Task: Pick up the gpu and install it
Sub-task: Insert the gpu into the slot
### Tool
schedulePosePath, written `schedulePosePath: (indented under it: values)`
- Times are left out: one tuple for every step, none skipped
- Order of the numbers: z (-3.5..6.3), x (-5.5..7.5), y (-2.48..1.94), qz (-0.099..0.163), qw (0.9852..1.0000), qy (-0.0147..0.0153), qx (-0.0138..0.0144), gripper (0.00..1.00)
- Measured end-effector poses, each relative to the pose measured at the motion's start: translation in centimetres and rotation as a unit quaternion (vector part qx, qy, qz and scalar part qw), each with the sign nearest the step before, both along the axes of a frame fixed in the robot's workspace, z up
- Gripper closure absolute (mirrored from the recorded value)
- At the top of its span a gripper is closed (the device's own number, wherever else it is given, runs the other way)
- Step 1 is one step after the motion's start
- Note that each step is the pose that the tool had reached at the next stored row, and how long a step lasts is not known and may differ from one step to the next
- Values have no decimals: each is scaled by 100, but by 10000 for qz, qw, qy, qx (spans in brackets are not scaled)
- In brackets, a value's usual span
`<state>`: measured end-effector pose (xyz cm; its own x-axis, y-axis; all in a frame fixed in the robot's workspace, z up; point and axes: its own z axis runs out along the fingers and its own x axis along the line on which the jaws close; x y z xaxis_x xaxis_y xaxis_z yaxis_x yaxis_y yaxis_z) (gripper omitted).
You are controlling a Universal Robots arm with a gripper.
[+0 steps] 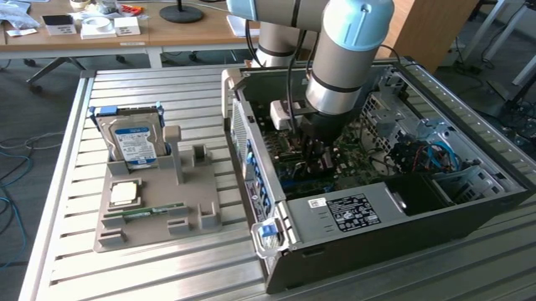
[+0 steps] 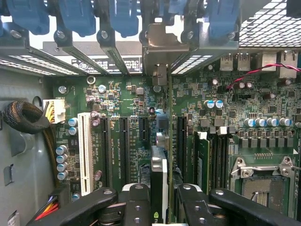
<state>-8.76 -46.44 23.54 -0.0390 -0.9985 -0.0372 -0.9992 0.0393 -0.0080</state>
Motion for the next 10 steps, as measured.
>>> schedulePosePath:
  values:
    - [0, 0, 0, 1, 10000, 0, 0, 73]
    - [0, -1, 0, 1, 10000, 0, 0, 73]
    - [0, -1, 0, 1, 10000, 4, 2, 73]
    - [0, -4, 1, -1, 10000, 6, 3, 73]
    - [0, -4, 1, -1, 10000, 7, 3, 73]
    - [0, -5, 1, -1, 10000, 7, 3, 73]
    - [0, -5, 1, -2, 10000, 7, 3, 73]
    - [-4, -12, 3, -7, 10000, 13, 11, 73]
    - [-3, -10, 2, -7, 10000, 6, 7, 73]
    - [-4, -8, 2, -5, 10000, 4, 7, 67]
